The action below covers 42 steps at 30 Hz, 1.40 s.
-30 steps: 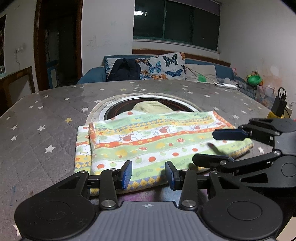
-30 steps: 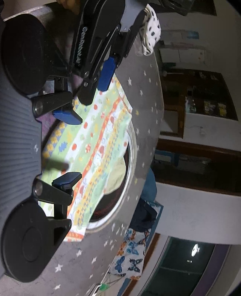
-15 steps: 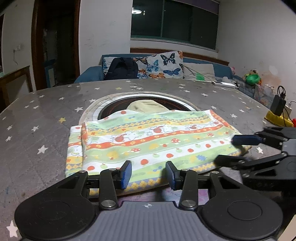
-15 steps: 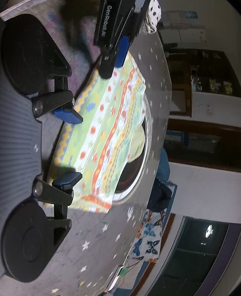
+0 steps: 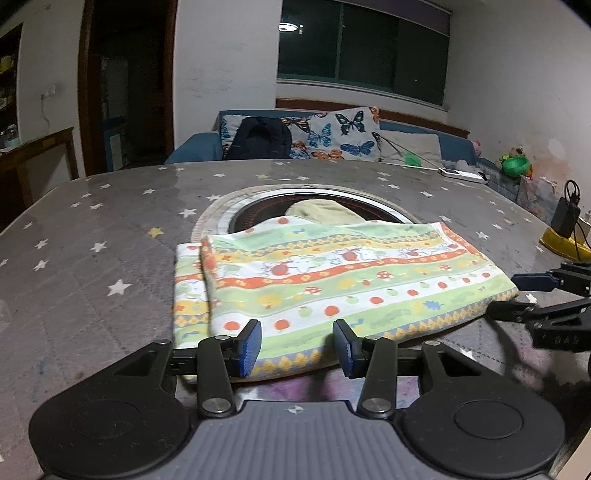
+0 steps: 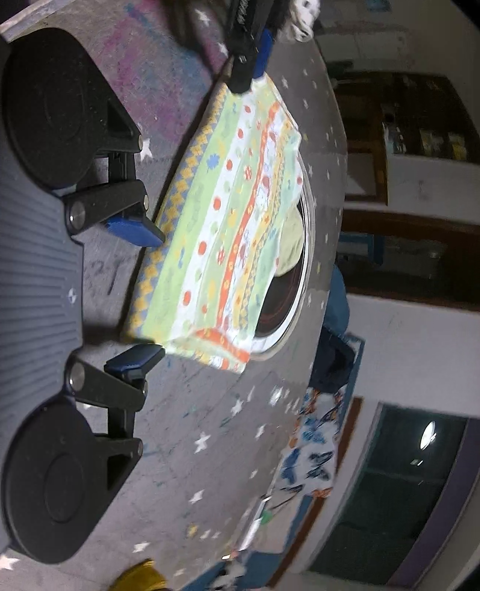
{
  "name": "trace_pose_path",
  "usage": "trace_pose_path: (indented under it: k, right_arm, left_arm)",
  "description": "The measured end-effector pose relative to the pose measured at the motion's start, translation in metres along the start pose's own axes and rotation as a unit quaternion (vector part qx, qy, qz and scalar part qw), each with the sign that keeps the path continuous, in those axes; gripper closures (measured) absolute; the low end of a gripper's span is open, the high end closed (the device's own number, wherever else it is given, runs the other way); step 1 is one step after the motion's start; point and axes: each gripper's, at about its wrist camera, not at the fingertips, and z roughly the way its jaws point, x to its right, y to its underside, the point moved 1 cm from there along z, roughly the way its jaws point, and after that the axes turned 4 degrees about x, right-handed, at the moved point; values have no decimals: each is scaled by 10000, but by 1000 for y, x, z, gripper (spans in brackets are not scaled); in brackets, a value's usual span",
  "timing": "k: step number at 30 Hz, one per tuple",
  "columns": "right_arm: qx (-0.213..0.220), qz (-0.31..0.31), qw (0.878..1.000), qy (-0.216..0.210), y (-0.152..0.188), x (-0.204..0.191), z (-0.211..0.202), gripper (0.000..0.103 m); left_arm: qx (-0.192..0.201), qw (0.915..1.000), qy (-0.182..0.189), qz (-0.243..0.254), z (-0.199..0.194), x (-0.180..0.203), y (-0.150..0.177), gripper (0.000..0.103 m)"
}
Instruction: Fold clothes
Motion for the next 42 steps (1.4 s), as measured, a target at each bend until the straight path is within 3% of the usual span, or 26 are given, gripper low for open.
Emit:
trace_pose_path:
  k: [13,19,32,36,42]
  right_arm:
    - [158,135,9996,-200,-11,1,12,44]
    - [232,103,9994,-217,-14,-2,13,43]
    - [187,88,9996,-210,-19,-4,20,42]
    - [228,112,9994,-251,-25,-4,20,42]
    - [104,104,9995,-264,-27,-4,31,41]
  left_arm:
    - [13,9998,1,-209,-12,-12,8,57]
    - [140,9992,3,-376,-15,-13,-5,56]
    - [-35,9979,-210,-605,7,-30,-9,56]
    - [73,9985,-148,-528,12,-25,-18,56]
    - [-130,9985,-277,-464,32,-24,-19,56]
